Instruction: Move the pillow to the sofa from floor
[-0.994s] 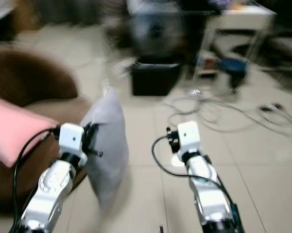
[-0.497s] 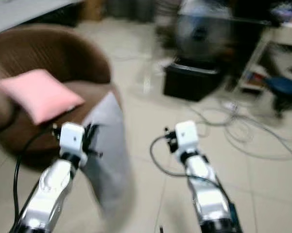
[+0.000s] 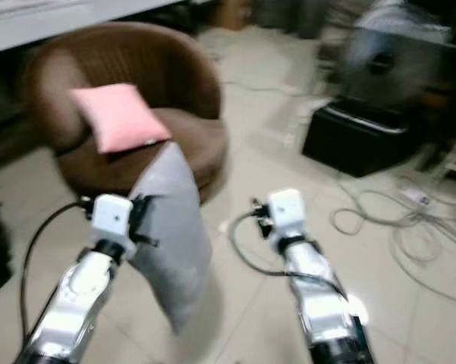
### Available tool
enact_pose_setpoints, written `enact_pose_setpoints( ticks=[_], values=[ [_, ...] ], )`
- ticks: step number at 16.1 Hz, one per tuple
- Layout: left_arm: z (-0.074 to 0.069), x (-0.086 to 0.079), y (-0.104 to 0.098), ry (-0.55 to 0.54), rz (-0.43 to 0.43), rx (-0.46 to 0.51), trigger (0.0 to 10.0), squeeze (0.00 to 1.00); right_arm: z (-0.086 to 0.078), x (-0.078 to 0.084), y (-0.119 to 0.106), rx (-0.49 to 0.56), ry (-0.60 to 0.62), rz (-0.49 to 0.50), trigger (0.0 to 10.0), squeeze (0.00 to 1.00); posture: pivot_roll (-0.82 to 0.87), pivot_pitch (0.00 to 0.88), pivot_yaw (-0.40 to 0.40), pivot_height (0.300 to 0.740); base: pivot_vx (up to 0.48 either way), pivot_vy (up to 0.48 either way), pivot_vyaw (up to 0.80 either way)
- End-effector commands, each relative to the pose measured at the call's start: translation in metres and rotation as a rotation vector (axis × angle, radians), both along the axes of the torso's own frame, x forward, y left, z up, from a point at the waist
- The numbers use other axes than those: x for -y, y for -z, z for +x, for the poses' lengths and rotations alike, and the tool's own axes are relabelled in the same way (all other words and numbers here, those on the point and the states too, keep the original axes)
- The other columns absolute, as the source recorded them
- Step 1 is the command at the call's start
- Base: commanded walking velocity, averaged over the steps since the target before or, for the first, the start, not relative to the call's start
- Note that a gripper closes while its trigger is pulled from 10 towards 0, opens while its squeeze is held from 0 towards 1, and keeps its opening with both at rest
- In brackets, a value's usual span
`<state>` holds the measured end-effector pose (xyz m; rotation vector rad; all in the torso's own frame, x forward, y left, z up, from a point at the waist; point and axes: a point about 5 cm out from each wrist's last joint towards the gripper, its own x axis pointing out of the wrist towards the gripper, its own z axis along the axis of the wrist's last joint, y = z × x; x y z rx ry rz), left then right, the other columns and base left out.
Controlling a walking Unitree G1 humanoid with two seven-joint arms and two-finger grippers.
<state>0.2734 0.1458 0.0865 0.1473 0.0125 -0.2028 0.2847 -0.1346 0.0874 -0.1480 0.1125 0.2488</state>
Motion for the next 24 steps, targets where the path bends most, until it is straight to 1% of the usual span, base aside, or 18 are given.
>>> enact_pose_setpoints(
  ticks=[1, 5, 7, 8, 10, 12, 13, 16, 18, 20, 22, 23, 24],
  values=[
    [0.006, 0.004, -0.015, 0.007, -0.009, 0.072, 10.0, 0.00, 0.000, 0.008, 0.000, 0.001, 0.020, -0.019, 10.0, 0.00, 0.04, 0.000, 0.050, 0.740, 0.000, -0.480, 0.80],
    [0.007, 0.005, -0.016, 0.009, -0.006, 0.077, 10.0, 0.00, 0.001, 0.008, 0.000, 0.003, 0.017, -0.023, 10.0, 0.00, 0.04, 0.000, 0.053, 0.740, 0.000, -0.480, 0.80],
    [0.006, 0.005, -0.017, 0.009, -0.001, 0.078, 10.0, 0.00, -0.002, 0.008, 0.002, -0.002, 0.004, -0.032, 10.0, 0.00, 0.04, 0.000, 0.051, 0.740, 0.000, -0.480, 0.80],
    [0.004, 0.003, -0.017, -0.003, -0.024, 0.076, 10.0, 0.00, -0.005, 0.008, 0.002, -0.005, -0.001, -0.033, 10.0, 0.00, 0.04, 0.000, 0.051, 0.740, 0.000, 0.000, 0.80],
    [0.003, -0.003, -0.018, -0.027, -0.042, 0.055, 10.0, 0.00, -0.005, 0.008, 0.000, -0.006, -0.005, -0.033, 10.0, 0.00, 0.04, 0.000, 0.051, 0.740, 0.000, 0.000, 0.80],
    [0.002, -0.007, -0.022, -0.035, -0.037, 0.063, 10.0, 0.00, -0.004, 0.010, -0.002, -0.004, -0.008, -0.037, 10.0, 0.00, 0.04, 0.000, 0.048, 0.740, 0.000, 0.454, 0.67],
    [0.001, -0.010, -0.023, -0.044, -0.026, 0.067, 10.0, 0.00, -0.003, 0.012, -0.002, -0.011, 0.003, -0.017, 10.0, 0.00, 0.05, 0.000, 0.045, 0.740, 0.000, 0.480, 0.00],
    [0.001, -0.011, -0.023, -0.051, 0.004, 0.050, 10.0, 0.00, -0.004, 0.013, -0.002, -0.027, -0.002, -0.022, 10.0, 0.00, 0.06, 0.000, 0.031, 0.740, 0.000, 0.000, 0.00],
    [0.003, -0.008, -0.026, -0.048, 0.026, 0.049, 10.0, 0.00, -0.003, 0.012, -0.002, -0.042, 0.022, 0.006, 10.0, 0.00, 0.06, 0.000, 0.036, 0.740, 0.000, 0.000, 0.00],
    [0.006, -0.001, -0.029, -0.023, 0.002, 0.055, 10.0, 0.00, 0.000, 0.011, -0.001, -0.049, 0.048, 0.032, 10.0, 0.00, 0.07, 0.000, 0.043, 0.740, 0.000, 0.000, 0.00],
    [0.008, 0.002, -0.030, -0.024, 0.007, 0.064, 10.0, 0.00, 0.002, 0.011, 0.000, -0.055, 0.080, 0.076, 10.0, 0.00, 0.07, 0.000, 0.040, 0.740, 0.000, 0.000, 0.00],
    [0.011, -0.001, -0.033, -0.052, 0.049, 0.067, 10.0, 0.00, 0.004, 0.010, 0.000, -0.065, 0.083, 0.089, 10.0, 0.00, 0.09, 0.000, 0.032, 0.740, 0.000, 0.000, -0.79],
    [0.012, -0.002, -0.033, -0.062, 0.061, 0.065, 10.0, 0.00, 0.004, 0.010, -0.001, -0.065, 0.080, 0.085, 10.0, 0.00, 0.09, 0.000, 0.032, 0.740, 0.000, 0.000, -0.79]
  ],
)
